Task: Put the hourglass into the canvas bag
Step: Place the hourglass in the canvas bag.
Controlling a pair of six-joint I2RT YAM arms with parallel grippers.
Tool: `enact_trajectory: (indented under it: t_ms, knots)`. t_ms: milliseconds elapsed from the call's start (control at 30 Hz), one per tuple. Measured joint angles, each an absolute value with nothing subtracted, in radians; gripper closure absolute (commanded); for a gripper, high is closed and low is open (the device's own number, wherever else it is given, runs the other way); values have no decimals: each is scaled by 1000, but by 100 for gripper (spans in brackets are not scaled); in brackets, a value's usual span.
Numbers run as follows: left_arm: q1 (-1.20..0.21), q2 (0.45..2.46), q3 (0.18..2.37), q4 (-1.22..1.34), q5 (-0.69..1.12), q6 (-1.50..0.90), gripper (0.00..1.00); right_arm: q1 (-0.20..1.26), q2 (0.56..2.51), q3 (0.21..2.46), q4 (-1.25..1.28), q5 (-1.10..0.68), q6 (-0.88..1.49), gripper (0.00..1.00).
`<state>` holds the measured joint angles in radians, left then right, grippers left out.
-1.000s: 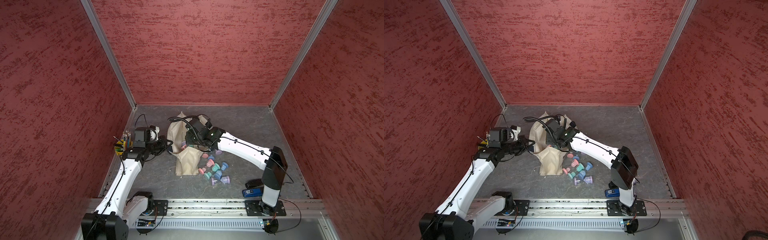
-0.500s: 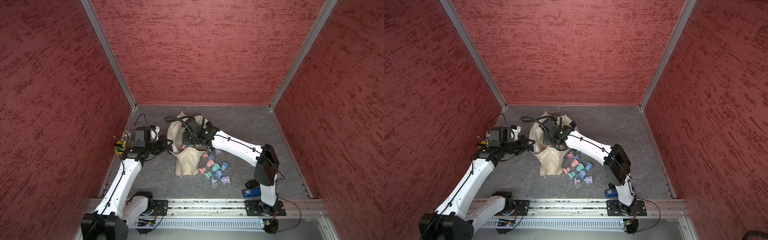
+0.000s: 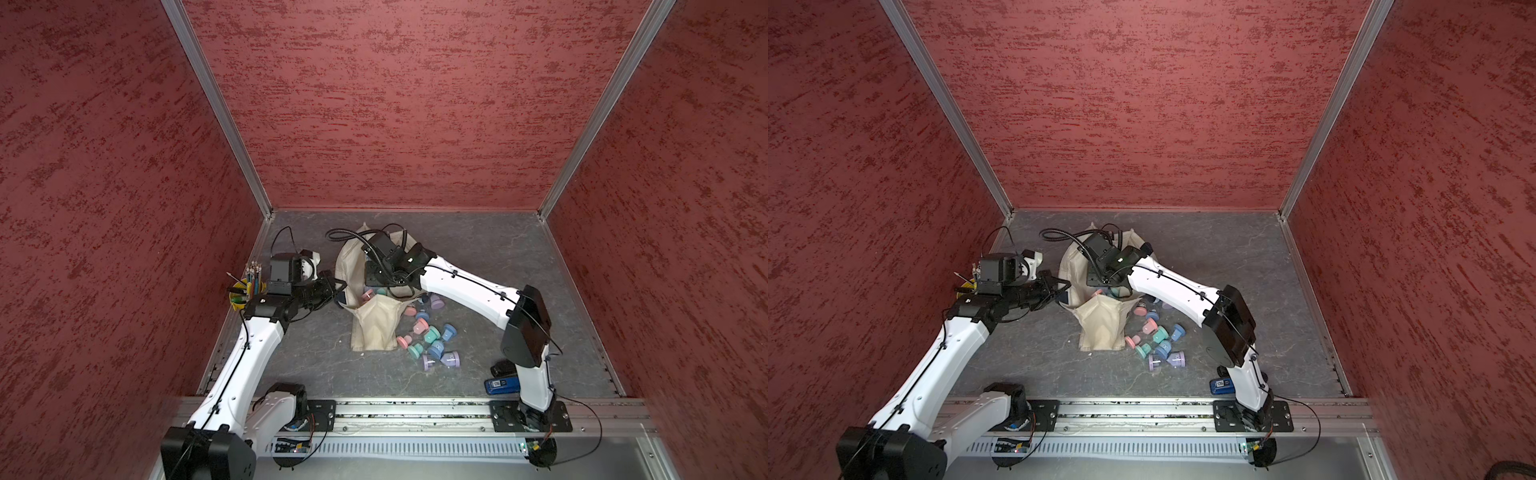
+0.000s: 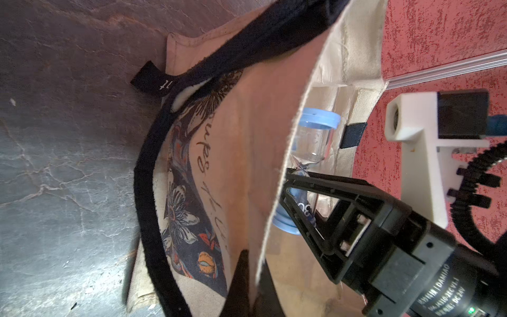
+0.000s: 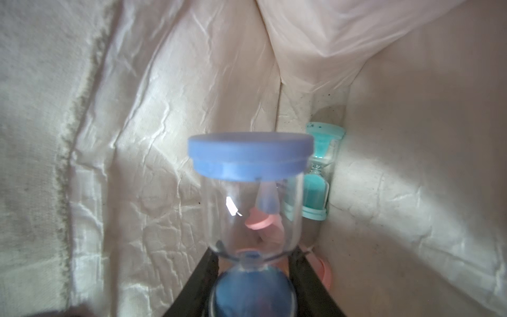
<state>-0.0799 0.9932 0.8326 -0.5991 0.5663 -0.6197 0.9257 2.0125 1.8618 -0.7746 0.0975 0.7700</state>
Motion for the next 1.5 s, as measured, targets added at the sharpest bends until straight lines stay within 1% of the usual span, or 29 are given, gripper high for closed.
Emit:
enact_trajectory:
  t_ms: [600, 633, 667, 700, 733, 800, 833, 933, 1033, 1200, 1300, 1400, 1433, 1500]
  knots:
    - [-84, 994, 832, -598, 563, -620, 100, 925, 2012, 1724, -711, 49, 788, 100]
    - [-84, 994, 832, -598, 563, -619, 100, 925, 2012, 1717, -703, 44, 789, 98]
    - [-84, 994, 832, -598, 563, -620, 100, 924, 2012, 1712, -699, 41, 790, 94]
    - [-84, 994, 832, -598, 563, -620, 100, 924, 2012, 1708, -698, 38, 791, 87]
    - [-84, 994, 833, -598, 563, -620, 100, 923, 2012, 1705, -697, 37, 793, 78]
    - [-84, 995, 832, -598, 563, -619, 100, 922, 2012, 1701, -690, 37, 794, 56]
    - [-84, 995, 832, -598, 563, -619, 100, 921, 2012, 1700, -683, 36, 795, 49]
    - [-84, 995, 832, -598, 562, -619, 100, 919, 2007, 1699, -663, 37, 796, 39]
    - [-85, 995, 832, -598, 559, -620, 100, 919, 1984, 1698, -656, 42, 793, 36]
    - [-85, 995, 832, -598, 558, -620, 100, 919, 1893, 1698, -653, 79, 792, 36]
    - [-86, 996, 833, -598, 555, -619, 87, 919, 1814, 1698, -654, 127, 791, 36]
    - [-86, 996, 833, -599, 554, -617, 77, 918, 1728, 1696, -657, 198, 789, 36]
    - [-86, 996, 833, -599, 553, -618, 75, 915, 1700, 1691, -657, 221, 789, 36]
    - [-86, 996, 833, -599, 551, -621, 74, 901, 1635, 1659, -656, 260, 791, 36]
